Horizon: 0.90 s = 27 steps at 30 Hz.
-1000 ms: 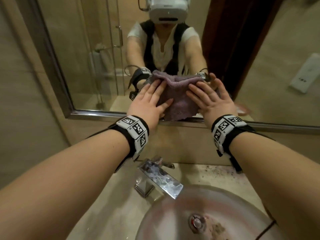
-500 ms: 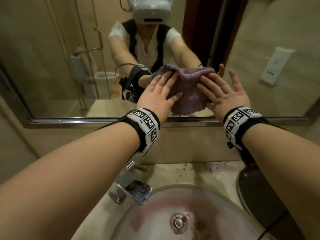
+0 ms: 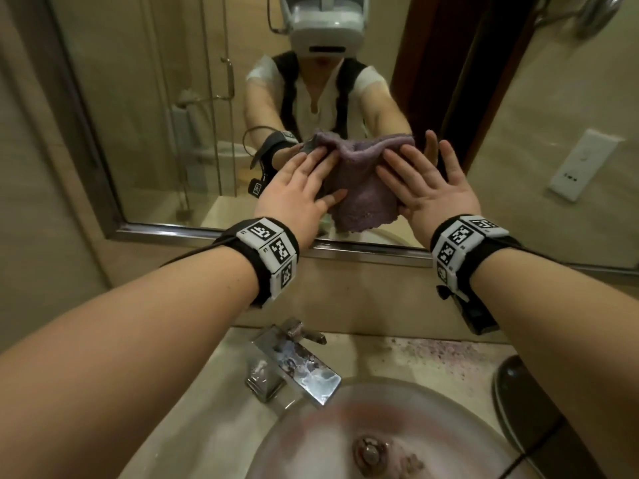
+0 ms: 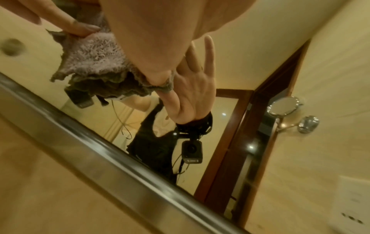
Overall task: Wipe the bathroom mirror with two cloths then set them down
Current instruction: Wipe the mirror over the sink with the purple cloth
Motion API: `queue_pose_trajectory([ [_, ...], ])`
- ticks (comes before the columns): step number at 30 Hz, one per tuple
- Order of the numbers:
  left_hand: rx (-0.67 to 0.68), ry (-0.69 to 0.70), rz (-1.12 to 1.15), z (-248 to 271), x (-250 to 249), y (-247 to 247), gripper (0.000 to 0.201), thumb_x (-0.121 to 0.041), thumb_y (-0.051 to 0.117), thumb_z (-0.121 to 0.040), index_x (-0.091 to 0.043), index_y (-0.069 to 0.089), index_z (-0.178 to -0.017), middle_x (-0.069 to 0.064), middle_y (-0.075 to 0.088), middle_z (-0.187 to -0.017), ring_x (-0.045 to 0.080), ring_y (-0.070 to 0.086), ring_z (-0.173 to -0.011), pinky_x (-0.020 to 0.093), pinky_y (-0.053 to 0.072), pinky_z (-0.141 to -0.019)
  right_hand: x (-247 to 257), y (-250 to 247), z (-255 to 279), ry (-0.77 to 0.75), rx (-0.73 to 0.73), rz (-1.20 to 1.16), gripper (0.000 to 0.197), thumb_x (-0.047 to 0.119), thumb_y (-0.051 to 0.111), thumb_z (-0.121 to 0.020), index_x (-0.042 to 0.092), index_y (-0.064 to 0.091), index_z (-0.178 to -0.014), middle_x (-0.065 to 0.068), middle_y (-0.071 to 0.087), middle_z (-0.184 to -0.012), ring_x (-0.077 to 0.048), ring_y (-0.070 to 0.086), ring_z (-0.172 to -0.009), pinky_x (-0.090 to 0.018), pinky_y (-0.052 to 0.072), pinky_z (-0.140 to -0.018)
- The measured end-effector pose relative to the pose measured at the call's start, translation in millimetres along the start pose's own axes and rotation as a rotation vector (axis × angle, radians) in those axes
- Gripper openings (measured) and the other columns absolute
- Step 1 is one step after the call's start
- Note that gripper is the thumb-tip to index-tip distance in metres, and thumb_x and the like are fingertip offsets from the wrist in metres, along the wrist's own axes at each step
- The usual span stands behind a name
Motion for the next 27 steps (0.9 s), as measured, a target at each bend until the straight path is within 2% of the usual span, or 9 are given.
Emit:
queue_pose_trajectory([
  [1, 0.01, -0.008, -0.014, 5.5, 9.9, 2.7, 0.052, -0.033, 0.022, -0.1, -0.037, 0.002, -0.148, 0.016, -0.025, -0.152, 0.029, -0.022, -0.14, 0.04, -0.016, -0.112, 8.6, -5.8, -6.8, -0.006, -0.028, 0.001, 0.071, 0.033, 0.033, -0.096, 0.03, -0.02, -0.143, 0.013, -0.021, -0.149, -0.014, -0.03, -0.138, -0.044, -0.03, -0.106],
  [4, 0.037, -0.041, -0.061, 20.2, 38.1, 12.7, 0.051, -0.033, 0.02, -0.1, -0.036, 0.002, -0.148, 0.017, -0.023, -0.152, 0.03, -0.022, -0.14, 0.041, -0.016, -0.112, 36.5, -16.4, -26.9, -0.025, -0.025, 0.009, 0.07, 0.032, 0.028, -0.1, 0.028, -0.031, -0.136, 0.012, -0.039, -0.14, -0.016, -0.03, -0.136, -0.047, -0.031, -0.103],
  [6, 0.071, -0.07, -0.096, 29.3, 56.0, 19.8, 0.052, -0.033, 0.021, -0.1, -0.036, 0.0, -0.148, 0.017, -0.024, -0.151, 0.03, -0.023, -0.14, 0.042, -0.016, -0.111, 53.3, -27.1, -39.6, -0.044, -0.038, -0.026, 0.07, 0.031, 0.028, -0.1, 0.028, -0.034, -0.133, 0.012, -0.043, -0.136, -0.016, -0.027, -0.139, -0.048, -0.028, -0.103],
  [10, 0.128, -0.135, -0.107, 46.7, 90.1, 32.5, 0.053, -0.032, 0.022, -0.1, -0.038, -0.002, -0.147, 0.017, -0.027, -0.151, 0.03, -0.023, -0.14, 0.041, -0.016, -0.112, 84.0, -52.0, -62.1, -0.086, -0.054, -0.017, 0.073, 0.032, 0.029, -0.098, 0.025, -0.033, -0.136, 0.008, -0.037, -0.147, -0.018, -0.026, -0.139, -0.051, -0.023, -0.108],
  [12, 0.151, -0.173, -0.113, 54.8, 107.5, 38.8, 0.055, -0.032, 0.024, -0.1, -0.039, -0.003, -0.147, 0.016, -0.028, -0.151, 0.028, -0.023, -0.14, 0.04, -0.015, -0.112, 101.0, -63.5, -74.1, -0.104, -0.049, -0.012, 0.074, 0.031, 0.03, -0.098, 0.025, -0.03, -0.141, 0.005, -0.034, -0.15, -0.019, -0.028, -0.139, -0.05, -0.025, -0.106],
  [15, 0.193, -0.207, -0.132, 67.1, 133.3, 46.1, 0.057, -0.035, 0.027, -0.098, -0.041, -0.003, -0.146, 0.014, -0.028, -0.151, 0.027, -0.022, -0.141, 0.039, -0.014, -0.112, 124.7, -77.8, -90.2, -0.124, -0.083, -0.038, 0.076, 0.029, 0.034, -0.097, 0.024, -0.025, -0.143, 0.004, -0.031, -0.151, -0.02, -0.026, -0.14, -0.049, -0.032, -0.099],
  [21, 0.276, -0.272, -0.182, 87.1, 176.1, 51.9, 0.052, -0.045, 0.02, -0.098, -0.042, 0.001, -0.146, 0.012, -0.025, -0.152, 0.027, -0.02, -0.141, 0.039, -0.013, -0.113, 164.3, -102.9, -118.2, -0.149, -0.127, -0.041, 0.082, 0.031, 0.042, -0.092, 0.025, -0.02, -0.145, 0.003, -0.027, -0.153, -0.02, -0.022, -0.141, -0.051, -0.03, -0.102],
  [27, 0.413, -0.333, -0.238, 98.2, 203.5, 51.7, 0.051, -0.047, 0.016, -0.098, -0.042, 0.002, -0.147, 0.01, -0.021, -0.154, 0.026, -0.02, -0.142, 0.039, -0.015, -0.113, 194.1, -134.3, -133.1, -0.194, -0.124, -0.073, 0.076, 0.031, 0.036, -0.094, 0.023, -0.018, -0.147, 0.002, -0.027, -0.153, -0.02, -0.023, -0.141, -0.048, -0.027, -0.1],
])
Point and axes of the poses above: each hand's wrist, its own z-axis away from the middle knuckle, its own y-axis out of the palm, x = y × z, the point moved 2 cm from there along -z, towards the middle knuckle
